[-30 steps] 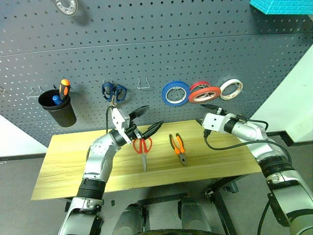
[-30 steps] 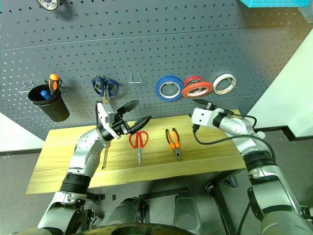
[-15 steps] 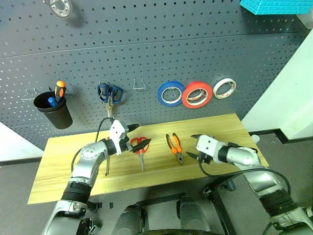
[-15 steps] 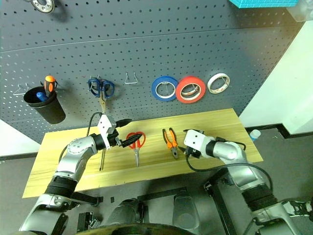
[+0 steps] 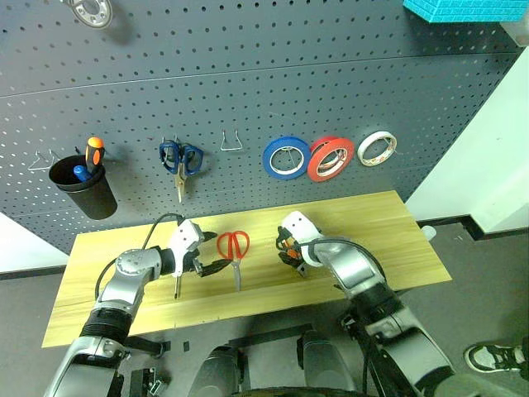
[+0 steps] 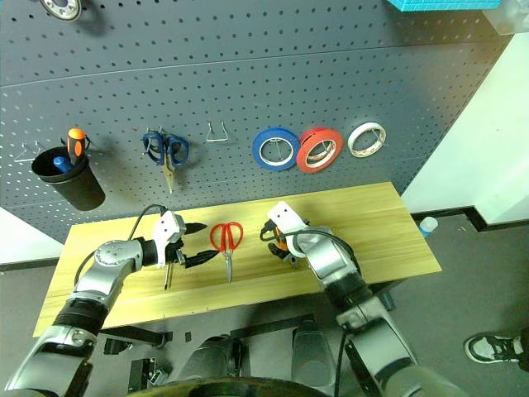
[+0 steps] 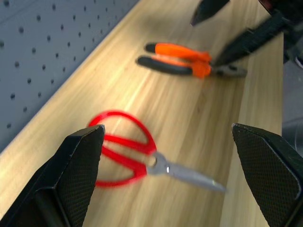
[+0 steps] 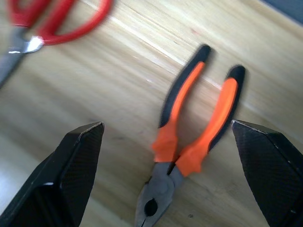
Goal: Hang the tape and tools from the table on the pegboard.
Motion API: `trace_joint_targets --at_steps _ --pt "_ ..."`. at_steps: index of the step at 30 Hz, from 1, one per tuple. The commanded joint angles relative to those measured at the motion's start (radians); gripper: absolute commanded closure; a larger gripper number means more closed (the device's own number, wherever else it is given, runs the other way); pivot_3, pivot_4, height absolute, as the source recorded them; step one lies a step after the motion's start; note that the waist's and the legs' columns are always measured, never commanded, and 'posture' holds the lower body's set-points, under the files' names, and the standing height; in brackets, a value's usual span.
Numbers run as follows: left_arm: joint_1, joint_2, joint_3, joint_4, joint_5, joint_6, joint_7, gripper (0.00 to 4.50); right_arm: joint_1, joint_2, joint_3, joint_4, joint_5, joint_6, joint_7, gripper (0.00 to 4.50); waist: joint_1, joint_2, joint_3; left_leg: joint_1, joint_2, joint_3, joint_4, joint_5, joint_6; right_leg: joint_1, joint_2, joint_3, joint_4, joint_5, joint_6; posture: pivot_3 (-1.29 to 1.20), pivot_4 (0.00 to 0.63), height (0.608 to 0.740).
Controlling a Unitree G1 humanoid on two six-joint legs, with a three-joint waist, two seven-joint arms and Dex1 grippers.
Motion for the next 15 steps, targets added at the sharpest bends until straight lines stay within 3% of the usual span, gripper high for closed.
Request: trace_joint_targets --at_steps 1,15 --pt "-0.015 0.021 0.016 0.01 0.001 -0.024 -0.016 0.0 -0.075 0.051 -0.053 0.109 0.011 0.013 -0.079 0.02 -0.002 0.0 0.0 0.0 0.0 0.0 0.0 0.0 0.0 0.0 0.0 0.0 0.0 0.0 0.0 -0.16 0.088 0.74" --pt "0.002 0.034 0.038 -0.024 -0.051 -0.01 -0.077 0.0 -0.235 0.175 -0.216 0.479 0.093 0.012 -0.229 0.02 -0.052 0.001 0.0 0.0 0.001 0.0 -0.002 0.0 0.0 -0.002 0.001 0.001 0.002 0.0 0.0 -0.17 0.085 0.74"
